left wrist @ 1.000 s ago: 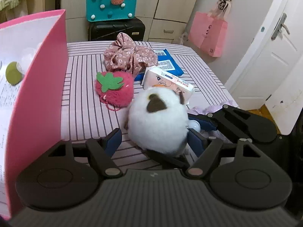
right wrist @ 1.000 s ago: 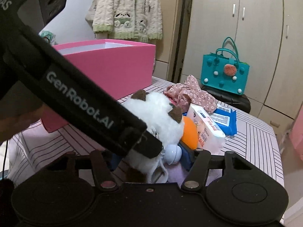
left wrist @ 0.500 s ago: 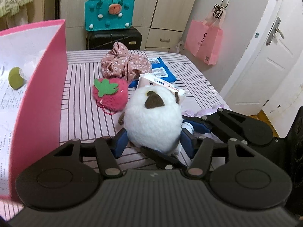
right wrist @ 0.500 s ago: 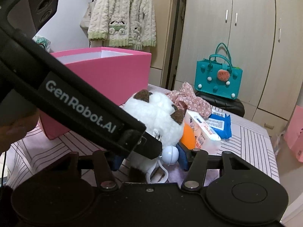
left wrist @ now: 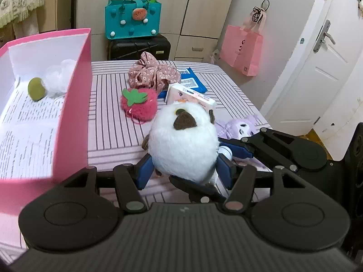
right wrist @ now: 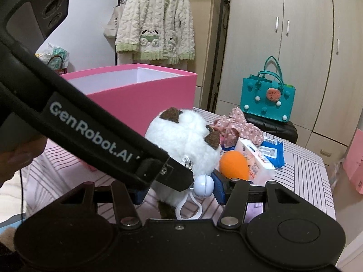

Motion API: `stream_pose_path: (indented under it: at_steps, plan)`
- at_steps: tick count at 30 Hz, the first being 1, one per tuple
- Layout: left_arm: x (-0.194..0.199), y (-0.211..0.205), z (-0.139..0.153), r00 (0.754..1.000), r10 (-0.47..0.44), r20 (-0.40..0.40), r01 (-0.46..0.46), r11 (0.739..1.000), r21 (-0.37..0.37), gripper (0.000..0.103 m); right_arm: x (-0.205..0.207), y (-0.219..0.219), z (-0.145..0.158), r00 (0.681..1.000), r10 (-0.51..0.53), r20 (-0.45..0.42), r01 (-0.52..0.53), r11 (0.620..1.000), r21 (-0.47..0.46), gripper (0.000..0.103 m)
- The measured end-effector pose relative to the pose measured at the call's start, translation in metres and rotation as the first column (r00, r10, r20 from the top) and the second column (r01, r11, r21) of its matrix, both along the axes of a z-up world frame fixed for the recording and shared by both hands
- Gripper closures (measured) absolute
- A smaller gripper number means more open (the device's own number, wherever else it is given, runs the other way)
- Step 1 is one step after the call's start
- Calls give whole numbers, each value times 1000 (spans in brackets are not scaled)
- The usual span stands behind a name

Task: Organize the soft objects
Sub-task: 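Lift the plush cat with the left gripper and carry it over the pink box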

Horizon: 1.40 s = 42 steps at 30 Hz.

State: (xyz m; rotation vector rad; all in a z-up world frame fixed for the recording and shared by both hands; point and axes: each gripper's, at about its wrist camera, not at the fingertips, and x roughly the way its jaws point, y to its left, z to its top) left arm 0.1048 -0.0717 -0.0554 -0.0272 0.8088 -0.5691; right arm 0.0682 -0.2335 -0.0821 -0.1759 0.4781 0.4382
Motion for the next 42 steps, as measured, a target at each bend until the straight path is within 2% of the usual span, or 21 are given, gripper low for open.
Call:
stream_pose_path:
  at_steps: [4, 10, 18, 30, 36, 42]
  plan:
    - [-8, 8, 6, 999, -21, -29, 21, 1000, 9, 44, -13, 9, 6, 1000, 10, -19, -11, 999, -31, 42]
    - [-20, 25, 10, 996, -46, -74, 47, 999, 15, 45, -29, 31, 16, 999, 27, -40, -33, 990, -139, 42]
    - [-34, 56, 23, 990, -47, -133, 46, 999, -5, 46, -44, 53, 37, 992, 84, -97, -98, 982, -160, 43]
    - [-54, 107, 62, 995, 15, -101, -19, 999, -36, 46, -53, 89, 80, 978, 188, -87, -199, 969, -145, 43]
    - [-52, 129, 80, 996, 59, -63, -63, 996, -62, 46, -44, 105, 100, 970, 234, -61, -241, 961, -135, 43]
    - [-33, 143, 96, 994, 104, -35, -107, 991, -81, 46, -20, 117, 117, 963, 265, -49, -269, 955, -121, 42]
